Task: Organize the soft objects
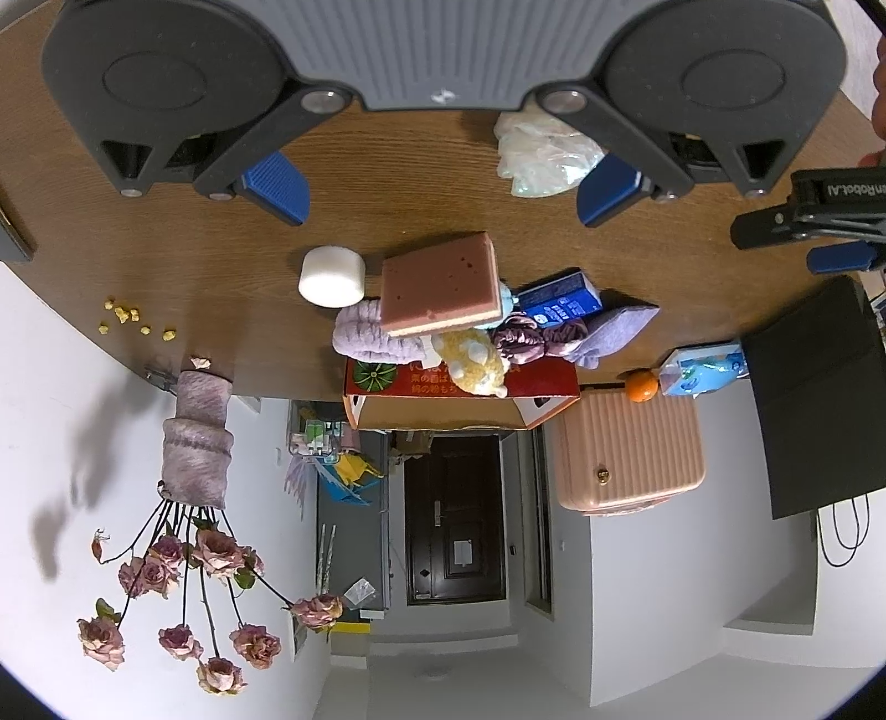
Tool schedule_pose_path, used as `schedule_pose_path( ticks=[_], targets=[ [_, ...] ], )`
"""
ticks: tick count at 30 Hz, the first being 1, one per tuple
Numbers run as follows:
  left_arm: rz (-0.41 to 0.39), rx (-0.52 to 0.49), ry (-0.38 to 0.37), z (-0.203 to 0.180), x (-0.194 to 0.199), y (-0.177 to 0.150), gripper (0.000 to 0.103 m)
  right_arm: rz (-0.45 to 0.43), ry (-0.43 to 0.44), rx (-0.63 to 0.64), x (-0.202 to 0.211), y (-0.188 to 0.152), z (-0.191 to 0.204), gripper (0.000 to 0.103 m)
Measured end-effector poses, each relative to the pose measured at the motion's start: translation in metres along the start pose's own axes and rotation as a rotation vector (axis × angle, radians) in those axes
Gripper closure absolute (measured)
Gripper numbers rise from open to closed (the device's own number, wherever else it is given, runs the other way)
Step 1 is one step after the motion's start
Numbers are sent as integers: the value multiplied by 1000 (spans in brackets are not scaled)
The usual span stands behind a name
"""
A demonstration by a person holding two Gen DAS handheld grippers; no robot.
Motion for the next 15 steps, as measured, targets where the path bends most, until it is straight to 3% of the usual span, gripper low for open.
schedule_pose_path(
  ticks=[15],
  targets=[
    [35, 8, 7, 2, -17, -2, 0, 67, 41, 26, -28, 0, 7, 0]
  ],
)
Point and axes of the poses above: each gripper's, at about its wrist camera, not at the fingertips, and x roughly against the way its jaws point, z to its left, y to its top, the point moved 1 cm from there along -x, roughly the way its jaws point, and after that the axes turned 9 degrees about y, right-handed, at the moved point
